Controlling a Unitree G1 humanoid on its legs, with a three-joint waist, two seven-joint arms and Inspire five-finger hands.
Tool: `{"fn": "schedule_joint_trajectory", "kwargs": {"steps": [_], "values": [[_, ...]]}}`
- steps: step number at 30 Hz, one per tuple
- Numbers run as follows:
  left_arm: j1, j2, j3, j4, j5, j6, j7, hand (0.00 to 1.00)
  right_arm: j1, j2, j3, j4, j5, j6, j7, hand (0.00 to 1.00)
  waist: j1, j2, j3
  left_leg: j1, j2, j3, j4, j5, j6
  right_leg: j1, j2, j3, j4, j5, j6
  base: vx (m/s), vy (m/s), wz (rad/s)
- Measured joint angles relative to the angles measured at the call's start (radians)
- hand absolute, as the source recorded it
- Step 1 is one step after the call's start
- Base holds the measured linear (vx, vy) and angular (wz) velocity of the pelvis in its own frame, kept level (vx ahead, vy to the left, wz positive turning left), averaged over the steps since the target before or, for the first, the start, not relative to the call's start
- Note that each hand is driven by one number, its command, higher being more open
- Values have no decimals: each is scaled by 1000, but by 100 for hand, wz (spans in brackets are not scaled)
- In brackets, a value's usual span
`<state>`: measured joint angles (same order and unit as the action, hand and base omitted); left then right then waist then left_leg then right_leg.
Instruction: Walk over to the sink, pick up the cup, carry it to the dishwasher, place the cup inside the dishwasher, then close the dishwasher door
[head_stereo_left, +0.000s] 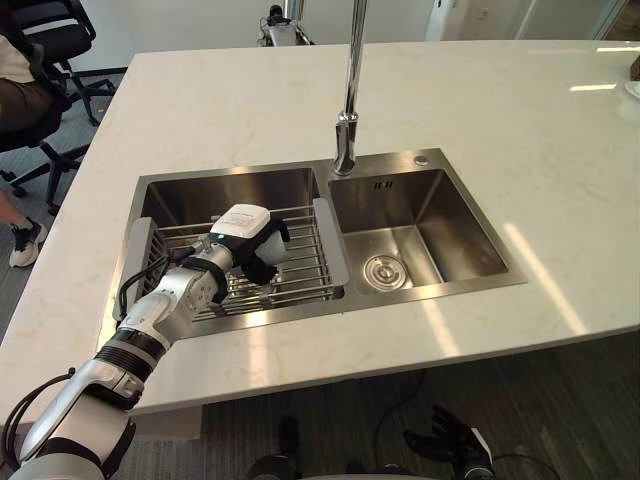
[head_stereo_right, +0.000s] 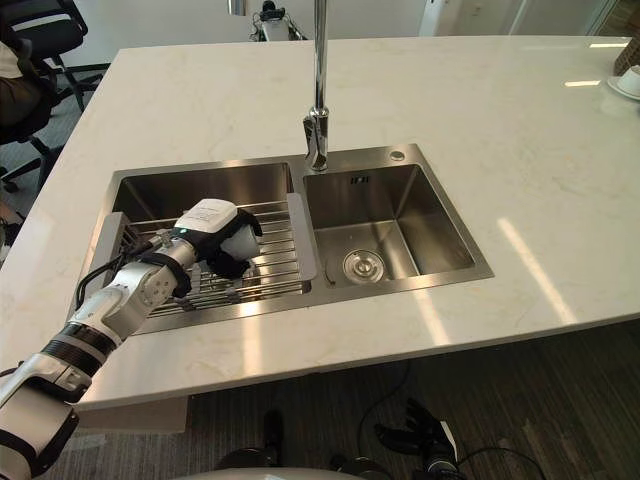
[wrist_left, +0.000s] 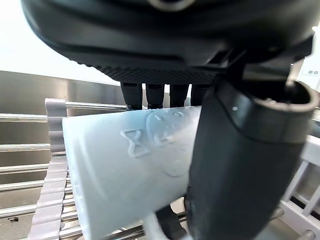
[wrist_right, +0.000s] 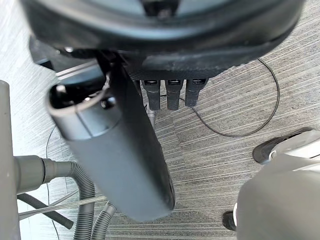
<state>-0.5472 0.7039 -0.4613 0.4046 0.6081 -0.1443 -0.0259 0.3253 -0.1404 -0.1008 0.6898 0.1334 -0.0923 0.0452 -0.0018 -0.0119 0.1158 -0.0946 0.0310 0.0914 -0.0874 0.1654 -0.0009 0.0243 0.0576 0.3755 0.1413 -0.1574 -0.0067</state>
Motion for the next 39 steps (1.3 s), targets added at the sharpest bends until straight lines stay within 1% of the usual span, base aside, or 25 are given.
{"fn": "schedule_joint_trajectory", "kwargs": {"steps": [4,6,7,8,11,13,15,19,21,24,27,28,30,31,32,33,35,36,39], "values": [[10,-1,0,-48,-39,9,1,30,2,3,0,-4,0,0,-1,90,2,-2,9,9,-4,-5,0,1,2,14,-5,-7,-2,0,1,-10,-10,5],[30,-3,0,-149,-42,6,16,30,7,4,0,-16,0,-1,-1,90,6,-4,23,18,-8,-16,0,2,3,28,-9,-18,-7,0,1,-22,-17,13],[37,-6,1,-176,-51,5,22,30,7,4,0,-16,0,-1,-1,90,8,-5,23,19,-9,-18,0,2,3,30,-9,-20,-7,0,1,-26,-21,14],[50,-15,2,-239,-77,1,33,30,8,4,0,-21,0,-1,-2,90,12,-6,23,21,-10,-24,0,1,3,34,-10,-25,-9,0,1,-24,-24,9],[69,-21,4,-321,-80,-9,58,30,7,6,0,-35,0,-2,-2,90,14,-6,23,28,-11,-29,0,1,3,44,-10,-31,-12,0,1,-18,-26,7],[102,-39,30,-404,-89,-16,73,30,9,8,-1,-40,0,-8,-4,90,13,-5,23,38,-12,-37,0,0,2,57,-12,-36,-18,-1,1,-20,-26,9],[142,-83,72,-503,-119,-29,105,30,11,10,-2,-41,0,-8,-5,90,14,-5,23,39,-15,-51,0,-2,-1,64,-12,-51,-19,-1,1,-28,-37,16],[196,-103,117,-634,-141,-50,150,30,10,15,-4,-42,0,-8,-6,90,18,-5,23,45,-16,-55,0,0,-1,71,-13,-55,-19,-2,1,-11,-22,4],[225,-133,150,-677,-157,-60,161,30,10,18,-4,-42,0,-8,-6,90,18,-5,23,52,-18,-56,0,-1,-1,80,-14,-57,-20,-3,2,0,0,0],[305,-209,222,-756,-199,-74,185,30,10,26,-6,-43,0,-8,-9,90,16,-5,23,60,-22,-58,0,0,2,88,-16,-60,-18,-7,4,-5,-11,1],[413,-284,285,-830,-299,-91,221,30,23,31,-8,-64,0,-8,-11,90,15,-5,21,71,-26,-63,0,1,5,99,-19,-66,-14,-10,5,-11,-30,5],[430,-300,297,-840,-317,-93,229,30,24,31,-9,-70,0,-8,-13,90,16,-5,21,72,-27,-65,0,0,5,99,-20,-68,-12,-12,6,-26,-29,9],[492,-366,347,-856,-378,-99,263,30,21,31,-12,-83,1,-8,-17,90,17,-5,19,74,-30,-69,0,1,6,99,-20,-75,-3,-19,7,-39,-30,8],[513,-384,358,-862,-402,-99,269,30,21,32,-12,-86,1,-8,-20,90,17,-5,18,75,-31,-68,-1,0,8,99,-21,-76,-1,-22,7,-42,-30,5],[555,-418,378,-875,-442,-100,277,30,21,35,-13,-91,1,-8,-26,90,17,-5,14,76,-33,-69,-4,-1,9,98,-22,-78,2,-25,7,-35,-30,4],[593,-446,388,-883,-492,-104,284,30,21,39,-13,-91,2,-8,-30,90,20,-6,10,75,-34,-70,-4,-1,9,98,-23,-79,2,-27,8,-27,-29,3],[635,-474,403,-885,-524,-105,290,30,21,46,-15,-91,2,-8,-32,90,25,-7,4,75,-35,-69,-4,-1,9,98,-24,-79,2,-27,8,-1,-16,0],[674,-496,413,-886,-561,-105,289,30,23,59,-21,-91,2,-8,-34,90,28,-8,-3,75,-36,-69,0,0,10,98,-25,-79,2,-27,9,1,-33,0],[735,-536,416,-895,-611,-105,286,30,24,76,-25,-91,3,-8,-40,90,32,-12,-11,75,-36,-68,0,1,11,98,-25,-79,1,-27,10,2,-12,0]]}}
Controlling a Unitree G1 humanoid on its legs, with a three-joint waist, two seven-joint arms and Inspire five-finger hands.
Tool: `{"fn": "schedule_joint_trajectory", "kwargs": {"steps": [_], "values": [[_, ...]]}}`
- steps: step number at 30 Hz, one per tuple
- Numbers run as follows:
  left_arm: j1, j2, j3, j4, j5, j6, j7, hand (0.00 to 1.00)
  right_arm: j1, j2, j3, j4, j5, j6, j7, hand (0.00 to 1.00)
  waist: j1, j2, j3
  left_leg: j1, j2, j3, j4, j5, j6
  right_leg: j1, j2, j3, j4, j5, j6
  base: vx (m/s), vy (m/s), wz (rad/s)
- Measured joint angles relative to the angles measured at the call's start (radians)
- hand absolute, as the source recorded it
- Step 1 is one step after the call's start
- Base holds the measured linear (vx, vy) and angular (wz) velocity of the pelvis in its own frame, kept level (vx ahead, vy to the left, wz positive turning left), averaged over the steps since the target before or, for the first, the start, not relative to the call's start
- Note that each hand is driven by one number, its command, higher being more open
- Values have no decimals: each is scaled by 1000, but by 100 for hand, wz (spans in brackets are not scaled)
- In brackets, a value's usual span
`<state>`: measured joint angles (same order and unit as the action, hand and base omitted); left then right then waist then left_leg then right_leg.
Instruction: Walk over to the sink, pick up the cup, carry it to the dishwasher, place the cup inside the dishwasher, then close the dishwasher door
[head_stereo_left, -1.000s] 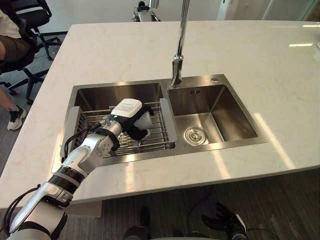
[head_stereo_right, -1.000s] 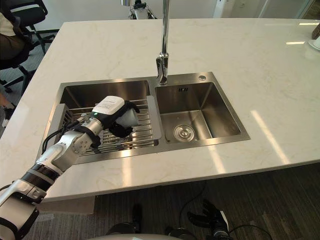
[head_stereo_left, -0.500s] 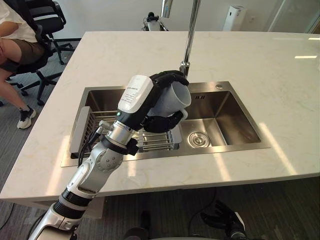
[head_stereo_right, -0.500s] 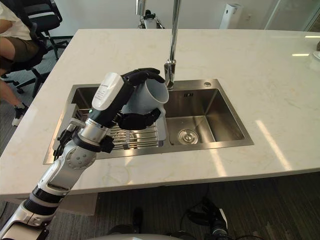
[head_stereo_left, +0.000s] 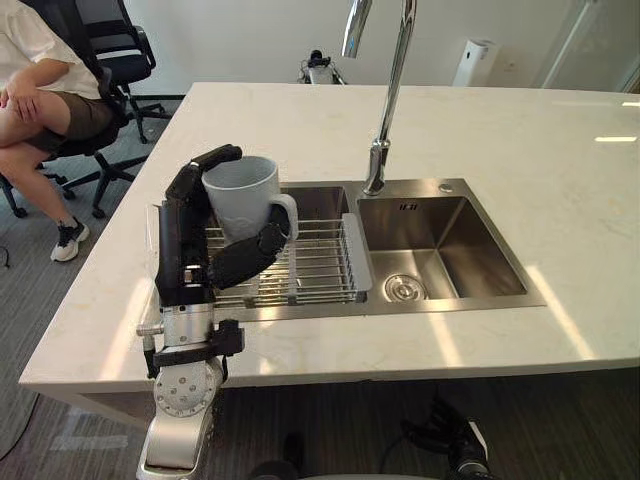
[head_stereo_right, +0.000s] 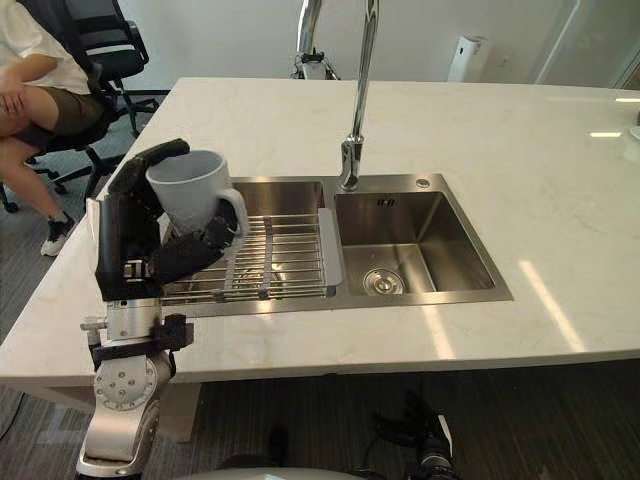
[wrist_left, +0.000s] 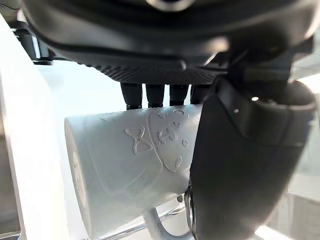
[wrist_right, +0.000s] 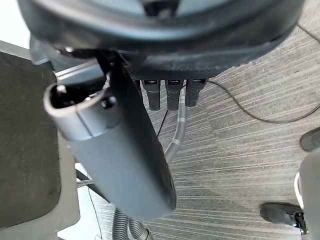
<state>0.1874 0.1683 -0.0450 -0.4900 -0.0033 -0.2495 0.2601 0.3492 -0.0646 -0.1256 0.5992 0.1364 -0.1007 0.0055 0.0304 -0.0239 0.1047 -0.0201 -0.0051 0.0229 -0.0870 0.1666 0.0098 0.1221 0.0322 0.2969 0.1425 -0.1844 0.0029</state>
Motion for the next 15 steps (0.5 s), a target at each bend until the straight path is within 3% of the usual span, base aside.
{"fn": "schedule_joint_trajectory", "kwargs": {"steps": [5,11,12,14,15], "values": [[37,-36,-1,-38,-19,0,-21,30,0,9,-6,0,1,0,-10,90,7,-5,-4,-9,3,13,16,-9,8,-6,0,12,-1,3,5,-4,-27,-7],[56,-64,-24,-86,-37,-9,-16,30,-25,27,1,-7,1,0,-28,90,14,-3,-3,-138,34,61,241,-125,14,-69,14,46,47,14,36,-36,7,-30],[55,-67,-38,-90,-36,-9,-15,30,-28,27,3,-16,1,0,-38,90,14,1,1,-160,42,69,270,-143,27,-80,9,18,63,-3,61,-82,38,-19],[56,-73,-46,-88,-36,-10,-14,30,-34,27,3,-24,1,0,-48,90,27,4,10,-160,45,83,269,-142,40,-137,-8,-46,221,-46,91,-89,20,-17],[57,-72,-51,-77,-36,-10,-9,30,-36,26,3,-24,1,0,-50,90,37,5,10,-151,46,89,267,-136,49,-171,-22,-83,408,-84,113,-76,6,-9]]}}
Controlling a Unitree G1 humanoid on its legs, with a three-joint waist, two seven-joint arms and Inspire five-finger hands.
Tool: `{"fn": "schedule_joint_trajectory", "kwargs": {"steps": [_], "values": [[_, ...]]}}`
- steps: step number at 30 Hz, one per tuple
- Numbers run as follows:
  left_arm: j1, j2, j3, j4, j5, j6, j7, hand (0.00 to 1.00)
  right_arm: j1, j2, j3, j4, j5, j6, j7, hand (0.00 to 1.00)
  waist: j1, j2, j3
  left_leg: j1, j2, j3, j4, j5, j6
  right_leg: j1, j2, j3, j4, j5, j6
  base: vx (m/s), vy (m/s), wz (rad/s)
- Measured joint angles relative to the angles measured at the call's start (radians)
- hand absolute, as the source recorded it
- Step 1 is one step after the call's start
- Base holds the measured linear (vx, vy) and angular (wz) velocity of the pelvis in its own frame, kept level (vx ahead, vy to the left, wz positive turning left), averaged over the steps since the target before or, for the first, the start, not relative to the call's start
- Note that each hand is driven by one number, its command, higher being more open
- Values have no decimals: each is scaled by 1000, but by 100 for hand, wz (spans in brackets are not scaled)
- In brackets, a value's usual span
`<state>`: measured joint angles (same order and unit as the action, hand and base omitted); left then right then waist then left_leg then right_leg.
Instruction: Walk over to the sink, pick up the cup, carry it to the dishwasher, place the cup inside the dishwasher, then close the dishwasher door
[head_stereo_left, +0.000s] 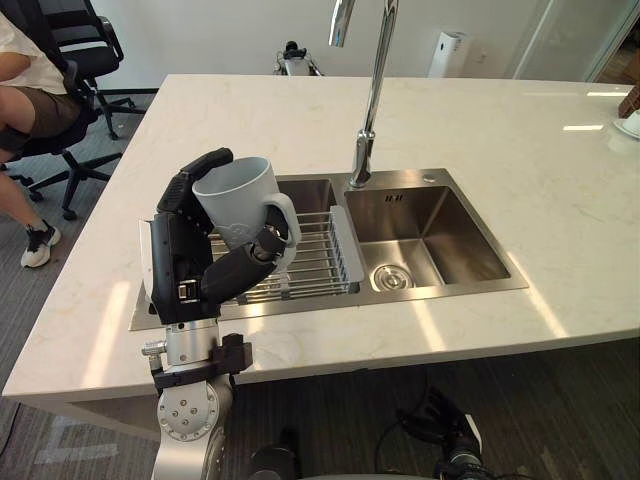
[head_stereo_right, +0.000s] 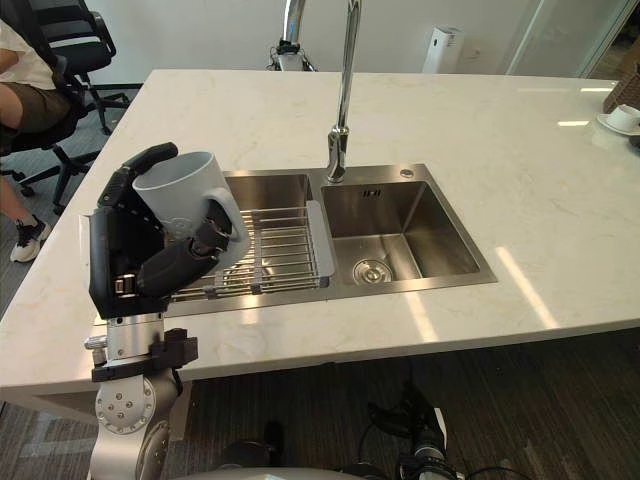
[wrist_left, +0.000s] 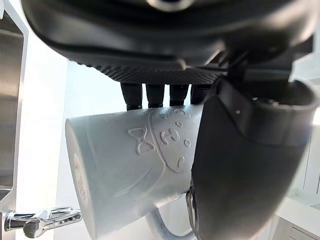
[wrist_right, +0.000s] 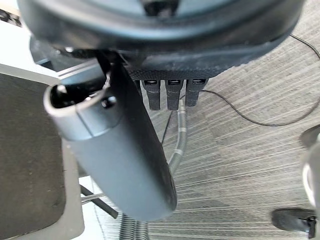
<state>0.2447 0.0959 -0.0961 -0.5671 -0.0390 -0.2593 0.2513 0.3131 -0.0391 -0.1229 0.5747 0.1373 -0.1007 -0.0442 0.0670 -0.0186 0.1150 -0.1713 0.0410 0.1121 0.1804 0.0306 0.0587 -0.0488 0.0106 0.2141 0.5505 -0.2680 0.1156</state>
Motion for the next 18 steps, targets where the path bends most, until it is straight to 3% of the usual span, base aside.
{"fn": "schedule_joint_trajectory", "kwargs": {"steps": [2,4,5,6,7,9,10,11,12,13,14,15,18], "values": [[6,-1,0,6,0,0,7,30,3,1,3,0,0,0,1,90,14,3,-5,8,0,0,-1,9,11,20,-28,-16,199,-34,59,-106,-40,4],[11,-2,1,7,0,-1,10,30,4,0,3,1,0,-1,1,90,39,-4,-21,-9,-5,2,-4,28,12,79,-50,2,233,-15,88,-140,-126,1],[11,2,3,8,1,-2,12,30,1,-1,3,5,0,-1,1,90,59,-27,-43,-43,-16,7,-5,53,-9,114,-73,16,140,55,72,-141,-134,8],[12,-11,-2,11,2,2,11,30,-20,-15,0,16,0,-1,-3,90,63,-13,-52,-83,-15,-2,-4,94,-21,137,-70,8,36,1,52,-121,-106,16],[12,-19,-10,10,3,1,9,30,-30,-22,-2,19,0,-1,-4,90,63,-1,-50,-99,-8,-11,-1,105,-24,152,-63,3,-8,-16,36,-209,-172,32],[8,-24,-35,12,3,1,5,30,-68,-26,-6,54,4,-10,-9,90,48,15,-50,-163,24,-61,12,156,-56,171,-22,10,-109,-93,-62,-285,-232,34],[6,-25,-41,15,3,1,6,30,-85,-32,-6,71,11,-14,-12,90,40,29,-42,-174,38,-84,11,176,-68,177,-1,9,-132,-96,-69,-340,-209,36],[-1,-25,-49,26,3,1,6,30,-117,-41,-8,98,24,-17,-23,90,31,60,-17,-178,64,-125,-24,247,-98,183,43,-2,-158,-91,-77,-438,-195,47],[-5,-16,-59,32,3,2,3,30,-119,-40,-12,98,28,-18,-31,90,16,55,-9,-178,64,-149,-69,312,-119,180,38,-44,-183,-93,-102,-495,-200,43],[-6,-15,-65,33,3,2,0,30,-116,-35,-20,95,31,-22,-35,90,16,35,9,-205,53,-127,72,190,-84,192,24,-79,-230,-117,-125,-392,-160,38],[-7,-20,-74,34,2,4,-1,30,-116,-39,-21,93,34,-22,-39,90,10,48,17,-219,60,-127,172,111,-65,192,26,-111,-235,-104,-119,-312,-101,13],[-7,-15,-91,32,1,-1,-11,30,-82,-44,-26,81,39,-21,-48,90,11,40,22,-216,57,-98,362,-41,-51,170,7,-146,-214,-86,-111,-316,-59,10],[-37,-14,-120,32,-3,-8,-18,30,-23,-43,-25,34,40,-21,-51,90,-10,31,15,-154,94,-77,512,-191,-62,132,-26,-208,-221,-44,-93,-288,9,17]]}}
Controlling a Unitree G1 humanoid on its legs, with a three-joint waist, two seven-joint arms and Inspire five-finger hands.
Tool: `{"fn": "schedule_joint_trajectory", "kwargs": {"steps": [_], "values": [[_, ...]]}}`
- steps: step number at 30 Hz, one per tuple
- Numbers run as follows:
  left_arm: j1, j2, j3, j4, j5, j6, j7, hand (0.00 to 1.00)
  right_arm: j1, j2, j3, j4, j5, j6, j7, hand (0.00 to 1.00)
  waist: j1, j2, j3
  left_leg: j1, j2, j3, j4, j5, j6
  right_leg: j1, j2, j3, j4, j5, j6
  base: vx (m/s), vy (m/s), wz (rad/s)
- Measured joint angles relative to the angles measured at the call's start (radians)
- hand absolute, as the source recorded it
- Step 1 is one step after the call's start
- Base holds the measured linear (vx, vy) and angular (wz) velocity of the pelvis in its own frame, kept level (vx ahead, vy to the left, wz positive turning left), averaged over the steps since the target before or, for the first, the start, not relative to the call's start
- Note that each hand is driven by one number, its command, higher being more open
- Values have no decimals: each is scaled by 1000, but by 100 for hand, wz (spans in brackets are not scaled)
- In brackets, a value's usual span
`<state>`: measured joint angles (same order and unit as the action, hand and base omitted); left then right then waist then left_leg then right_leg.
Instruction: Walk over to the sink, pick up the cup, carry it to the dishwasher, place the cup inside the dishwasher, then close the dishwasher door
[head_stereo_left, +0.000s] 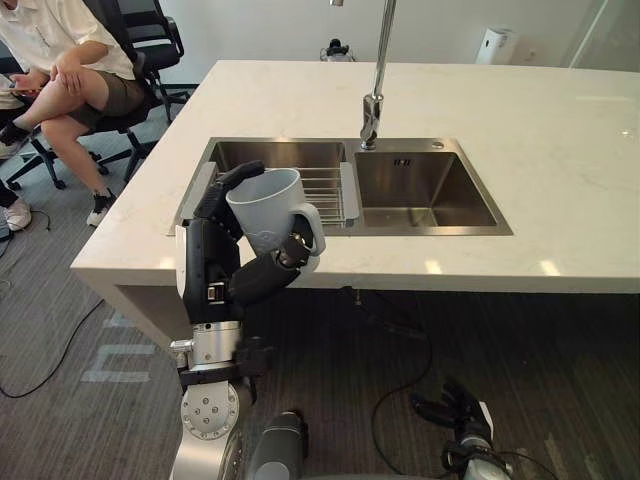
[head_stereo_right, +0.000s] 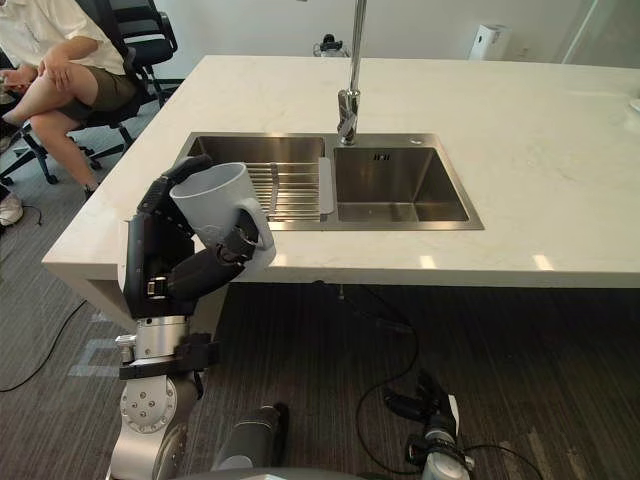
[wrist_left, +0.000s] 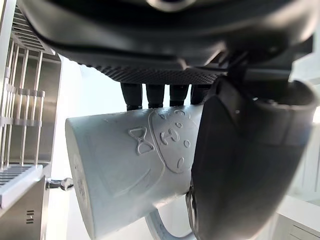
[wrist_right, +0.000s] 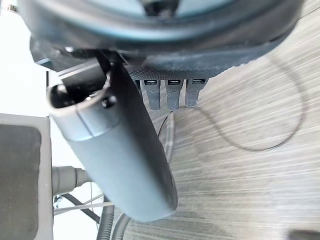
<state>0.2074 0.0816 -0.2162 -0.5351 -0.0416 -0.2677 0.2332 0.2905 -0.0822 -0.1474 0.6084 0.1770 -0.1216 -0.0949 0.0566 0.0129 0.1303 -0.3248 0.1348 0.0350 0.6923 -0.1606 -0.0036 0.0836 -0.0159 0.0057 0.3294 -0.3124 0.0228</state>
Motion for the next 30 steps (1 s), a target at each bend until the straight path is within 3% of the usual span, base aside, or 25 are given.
{"fn": "schedule_joint_trajectory", "kwargs": {"steps": [2,4,5,8,14,20,22,24,26,27,28,29,30], "values": [[-28,-1,-23,10,-2,-1,0,30,12,0,-2,1,10,0,-6,90,-28,-2,-12,72,24,-8,-38,-56,-18,-23,-20,-22,-17,24,22,-222,111,42],[-63,-1,-40,70,-7,-14,-2,30,12,0,-3,30,27,0,-11,90,-45,-2,-38,173,4,-14,-241,-93,-80,-54,-56,-27,-33,27,48,-163,220,39],[-63,6,-44,87,-12,-12,-2,30,13,7,0,39,28,0,-10,90,-43,-15,-40,184,-14,-7,-271,-79,-69,-55,-65,-10,-44,33,45,-146,263,16],[-61,35,-33,166,-20,1,3,30,8,36,14,99,27,0,8,90,-44,-43,-57,182,-67,-5,-277,-57,-40,-33,-103,20,-95,69,85,-70,202,11],[-66,53,-66,176,-39,2,2,30,-3,43,20,150,27,0,10,90,-51,-51,-65,148,-131,-54,-275,-37,-4,-26,-132,47,-109,88,90,-9,109,33],[-67,49,-77,172,-38,3,2,30,-2,44,24,124,28,0,7,90,-49,-55,-68,128,-153,-132,-279,-13,-14,-24,-119,32,-75,79,75,-1,-35,42],[-60,29,-68,147,-38,4,3,30,0,44,38,86,28,0,3,90,-47,-53,-65,96,-156,-186,-236,-12,-26,-26,-98,5,-31,47,49,-37,-99,77],[-57,5,-52,129,-39,4,7,30,-8,44,38,51,27,-3,-2,90,-40,-52,-61,60,-159,-174,-213,-7,-36,-23,-101,-29,-15,12,59,-132,-71,71],[-52,-11,-26,122,-42,4,8,30,-27,46,36,39,27,-8,-10,90,-26,-54,-45,55,-77,-29,-216,-27,-26,-4,-108,-70,-22,8,72,-176,-115,74],[-50,-15,-20,117,-53,4,9,30,-27,44,36,25,27,-10,-15,90,-29,-55,-39,50,-2,89,-190,-27,-21,11,-110,-109,-40,-1,71,-115,-118,99],[-49,-23,-22,114,-57,3,10,30,-31,41,35,21,27,-10,-21,90,-31,-46,-39,39,38,155,-159,-35,-9,20,-113,-145,-39,-24,66,-77,-30,104],[-47,-25,-22,113,-57,1,10,30,-36,35,34,23,27,-10,-25,90,-30,-46,-39,37,38,165,-149,-37,-5,21,-122,-157,-33,-36,68,-55,70,74],[-34,-25,-20,112,-57,-1,11,30,-48,23,34,28,27,-9,-31,90,-25,-46,-39,42,17,167,-119,-56,20,20,-142,-162,-9,-60,72,20,129,32]]}}
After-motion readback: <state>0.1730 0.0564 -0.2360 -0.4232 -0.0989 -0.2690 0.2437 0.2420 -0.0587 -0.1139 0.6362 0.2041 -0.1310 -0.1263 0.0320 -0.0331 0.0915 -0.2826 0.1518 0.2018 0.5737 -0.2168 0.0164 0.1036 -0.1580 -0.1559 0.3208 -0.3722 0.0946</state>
